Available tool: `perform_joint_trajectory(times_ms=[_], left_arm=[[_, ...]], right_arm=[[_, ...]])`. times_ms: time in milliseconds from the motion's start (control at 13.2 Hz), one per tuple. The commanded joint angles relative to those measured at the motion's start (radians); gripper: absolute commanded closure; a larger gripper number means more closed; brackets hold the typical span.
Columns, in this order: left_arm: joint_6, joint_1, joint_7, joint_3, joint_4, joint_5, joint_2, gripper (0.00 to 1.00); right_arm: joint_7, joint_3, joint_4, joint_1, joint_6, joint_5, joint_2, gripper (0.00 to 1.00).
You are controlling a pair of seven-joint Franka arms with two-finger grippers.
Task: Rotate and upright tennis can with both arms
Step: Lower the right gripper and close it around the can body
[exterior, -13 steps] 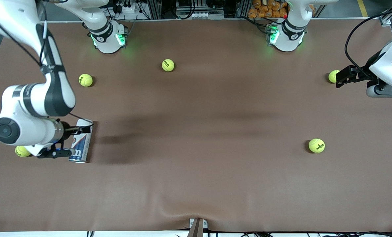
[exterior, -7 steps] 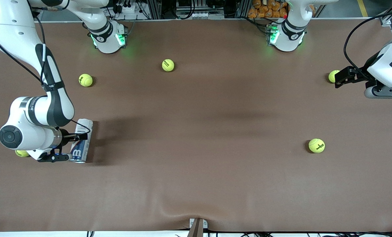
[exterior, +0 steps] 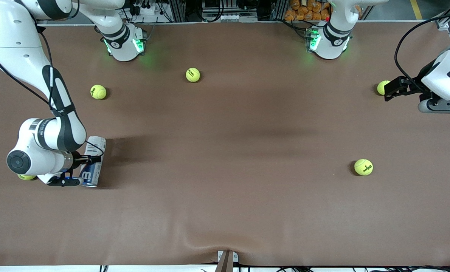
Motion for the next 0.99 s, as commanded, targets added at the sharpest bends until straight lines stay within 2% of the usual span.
perform_joint_trajectory(times_ms=[0, 684, 835, 911], left_arm=[[0.000, 0.000, -0.014, -0.005, -0.006, 0.021, -0.006, 0.00], [0.011, 0.002, -0.014, -0.005, -0.007, 0.021, -0.003, 0.00], [0.012, 0.002, -0.014, -0.005, -0.007, 0.019, -0.003, 0.00], [0.012, 0.002, -0.014, -0.005, -0.007, 0.019, -0.003, 0.00]], right_arm=[[0.000, 0.015, 0.000, -0.018, 0.033, 0.034, 0.017, 0.00], [0.005, 0.015, 0.006, -0.027, 0.038, 0.036, 0.052, 0.00], [0.005, 0.015, 0.006, -0.027, 0.053, 0.038, 0.052, 0.35], [0.005, 0.015, 0.006, -0.027, 0.053, 0.038, 0.052, 0.40]])
